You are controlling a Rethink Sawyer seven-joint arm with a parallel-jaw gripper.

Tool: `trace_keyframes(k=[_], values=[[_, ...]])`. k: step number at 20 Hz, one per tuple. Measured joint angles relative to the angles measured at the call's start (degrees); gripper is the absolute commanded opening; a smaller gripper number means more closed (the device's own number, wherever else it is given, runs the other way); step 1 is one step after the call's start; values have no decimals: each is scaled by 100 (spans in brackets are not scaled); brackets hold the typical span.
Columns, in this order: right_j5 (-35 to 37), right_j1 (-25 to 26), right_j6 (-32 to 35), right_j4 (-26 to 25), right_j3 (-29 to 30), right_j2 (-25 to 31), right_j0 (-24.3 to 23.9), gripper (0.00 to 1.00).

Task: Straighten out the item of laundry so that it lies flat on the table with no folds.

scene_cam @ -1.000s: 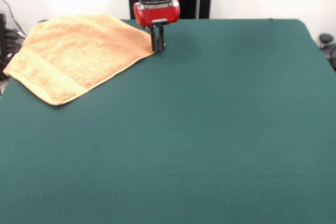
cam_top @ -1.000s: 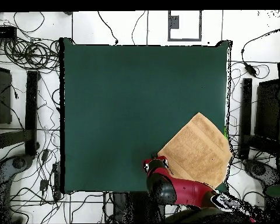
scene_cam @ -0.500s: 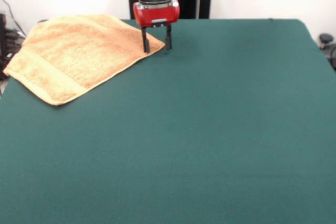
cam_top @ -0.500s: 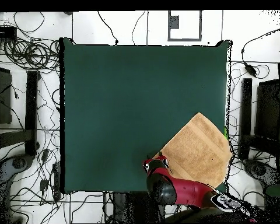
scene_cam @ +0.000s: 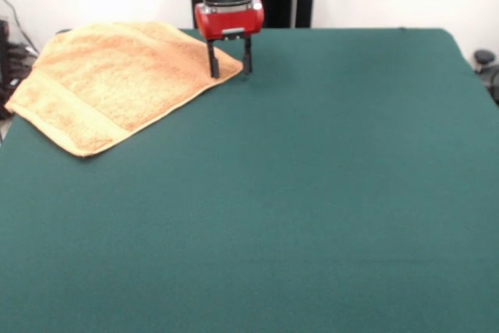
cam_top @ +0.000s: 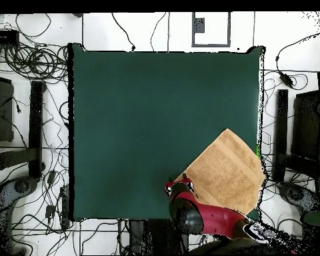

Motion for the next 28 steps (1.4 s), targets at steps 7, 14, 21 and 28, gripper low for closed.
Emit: trace_keyframes(k=[7, 14, 21, 28], values=[[0, 9, 0, -1, -3, 0, -14, 100], [-2, 114, 0, 0, -27, 0, -14, 100], [-7, 162, 0, 11, -74, -31, 21, 100], [-75, 188, 0, 101, -119, -207, 253, 100]])
